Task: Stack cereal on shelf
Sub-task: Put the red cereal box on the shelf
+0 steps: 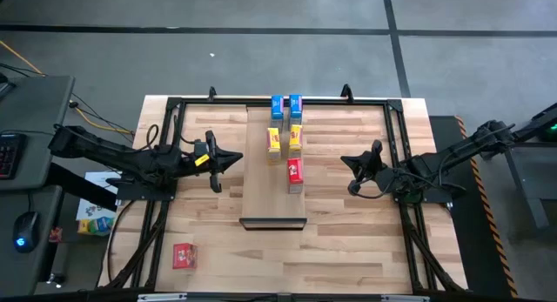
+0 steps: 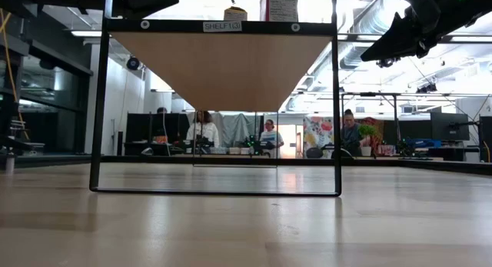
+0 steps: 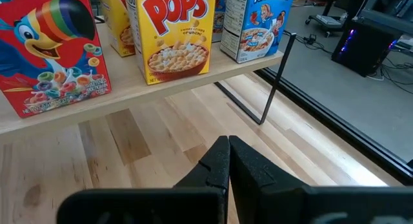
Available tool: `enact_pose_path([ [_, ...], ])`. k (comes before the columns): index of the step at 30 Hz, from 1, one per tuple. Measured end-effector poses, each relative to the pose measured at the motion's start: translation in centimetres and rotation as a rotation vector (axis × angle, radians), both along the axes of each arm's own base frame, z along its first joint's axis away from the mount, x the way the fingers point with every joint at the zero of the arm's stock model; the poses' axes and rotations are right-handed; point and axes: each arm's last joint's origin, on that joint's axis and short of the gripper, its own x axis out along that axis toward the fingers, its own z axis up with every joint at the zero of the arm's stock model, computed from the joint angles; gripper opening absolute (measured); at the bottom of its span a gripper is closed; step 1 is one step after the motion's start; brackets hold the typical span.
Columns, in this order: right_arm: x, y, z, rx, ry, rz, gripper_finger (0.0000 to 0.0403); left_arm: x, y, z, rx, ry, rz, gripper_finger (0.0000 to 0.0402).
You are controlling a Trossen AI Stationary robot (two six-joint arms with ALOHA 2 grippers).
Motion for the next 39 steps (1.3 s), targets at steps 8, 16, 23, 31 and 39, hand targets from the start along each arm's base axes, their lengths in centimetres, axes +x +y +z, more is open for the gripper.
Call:
enact_pose_path([
  [8, 0.00, 0.00, 0.00, 0.000, -0.001, -0.002, 0.0000, 0.08, -0.01, -0.13, 0.002, 0.010, 0.000, 0.0000],
  [16, 0.00, 0.00, 0.00, -0.001, 0.000, -0.002, 0.0000, 0.08, -0.01, -0.14, 0.002, 0.011, 0.000, 0.0000],
  [23, 0.00, 0.00, 0.00, -0.001, -0.001, -0.002, 0.0000, 0.08, 0.01, -0.25, 0.006, 0.023, 0.004, 0.0000],
  [31, 0.00, 0.00, 0.00, -0.001, -0.001, -0.002, 0.0000, -0.09, 0.24, -0.46, 0.006, 0.051, 0.080, 0.0011],
  [39, 0.00, 0.00, 0.00, 0.007, -0.006, -0.005, 0.0001, -0.77, 0.70, -0.86, 0.037, 0.128, 0.193, 0.0081],
])
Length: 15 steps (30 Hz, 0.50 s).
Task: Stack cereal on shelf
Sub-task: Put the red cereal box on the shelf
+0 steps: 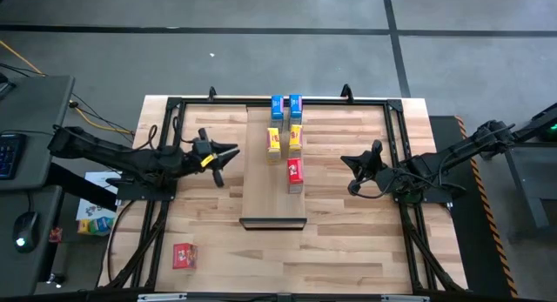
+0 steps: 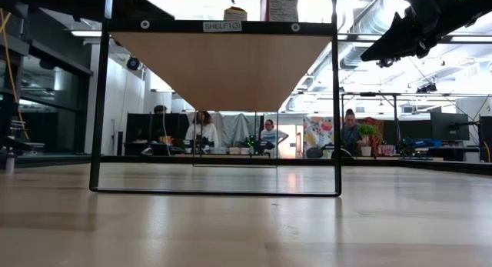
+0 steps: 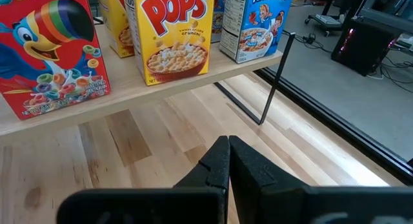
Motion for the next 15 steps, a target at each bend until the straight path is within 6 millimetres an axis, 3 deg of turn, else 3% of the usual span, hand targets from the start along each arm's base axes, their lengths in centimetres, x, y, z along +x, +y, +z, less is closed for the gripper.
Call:
enact_pose_path([
  [8, 0.0, 0.0, 0.0, 0.033, -0.030, -0.030, 0.0028, -0.3, 1.0, -1.3, -0.066, 0.099, 0.126, 0.0175],
  [15, 0.0, -0.1, 0.0, 0.029, -0.034, -0.040, 0.0071, -0.3, 0.8, -2.4, -0.182, 0.104, 0.000, 0.0212],
])
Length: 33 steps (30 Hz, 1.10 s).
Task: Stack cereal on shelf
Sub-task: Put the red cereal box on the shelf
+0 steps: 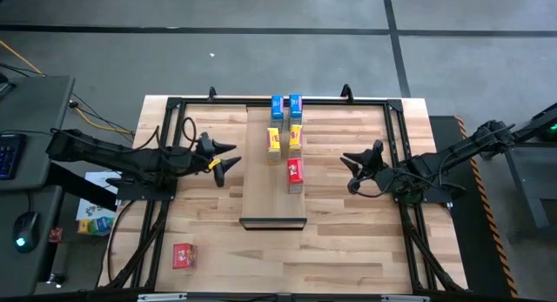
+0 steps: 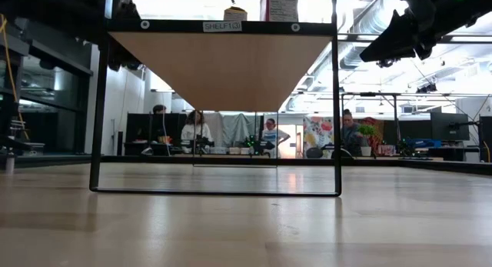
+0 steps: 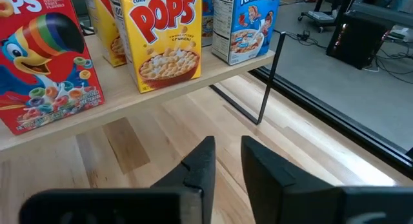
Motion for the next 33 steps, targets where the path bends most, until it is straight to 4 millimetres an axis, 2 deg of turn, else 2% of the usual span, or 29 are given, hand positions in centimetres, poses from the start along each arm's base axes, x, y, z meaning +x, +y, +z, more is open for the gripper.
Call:
enact_pose_path([
  [5, 0.0, 0.0, 0.0, 0.003, 0.000, 0.003, 0.0085, 0.4, -0.5, 1.4, -0.148, -0.012, -0.110, 0.0213],
  [8, 0.0, 0.0, 0.0, 0.009, -0.002, 0.003, 0.0086, 0.5, -1.2, 2.5, -0.218, 0.065, -0.160, 0.0213],
  [17, 0.0, 0.0, 0.0, 0.016, -0.003, 0.004, 0.0086, 0.3, -5.1, 7.2, -0.386, 0.295, -0.214, 0.0208],
  [22, 0.0, 0.0, 0.0, 0.025, -0.007, 0.003, 0.0086, 0.0, -8.1, 8.2, -0.495, 0.469, -0.126, 0.0205],
  [28, 0.0, 0.0, -0.1, 0.026, -0.006, 0.006, 0.0086, -1.1, -11.4, 7.4, -0.602, 0.674, 0.083, 0.0204],
  [33, 0.0, 0.0, -0.1, 0.027, -0.006, 0.005, 0.0086, -2.7, -14.1, 7.0, -0.680, 0.720, 0.237, 0.0204],
])
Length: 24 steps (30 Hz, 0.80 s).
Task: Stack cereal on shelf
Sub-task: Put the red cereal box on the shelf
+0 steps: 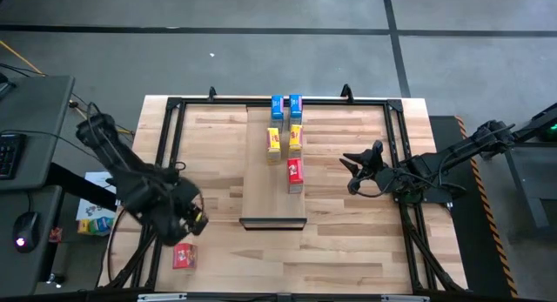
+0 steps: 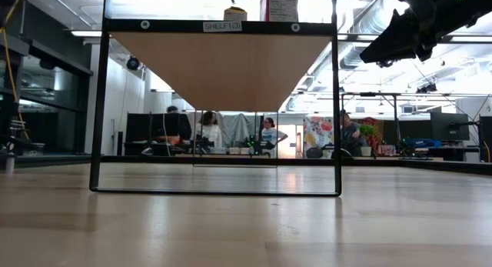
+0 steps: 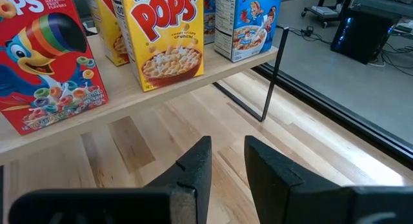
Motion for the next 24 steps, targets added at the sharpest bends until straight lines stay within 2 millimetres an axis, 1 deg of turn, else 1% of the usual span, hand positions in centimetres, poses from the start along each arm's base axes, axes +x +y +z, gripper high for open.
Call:
enact_pose_path([
  [7, 0.0, 0.0, 0.0, 0.023, -0.013, -0.005, 0.0086, -2.2, -3.8, -0.6, -0.074, 0.061, 0.114, 0.0204],
  [12, 0.0, 0.1, -0.1, 0.045, -0.004, 0.030, 0.0086, -3.1, -6.2, -0.8, -0.078, 0.127, 0.177, 0.0204],
  [16, 0.1, 0.2, -0.1, 0.054, 0.000, 0.045, 0.0086, -2.8, -7.8, -0.7, -0.067, 0.142, 0.200, 0.0204],
  [24, 0.1, 0.2, -0.1, 0.052, 0.001, 0.046, 0.0086, -2.0, -10.0, -0.4, -0.105, 0.223, 0.277, 0.0204],
])
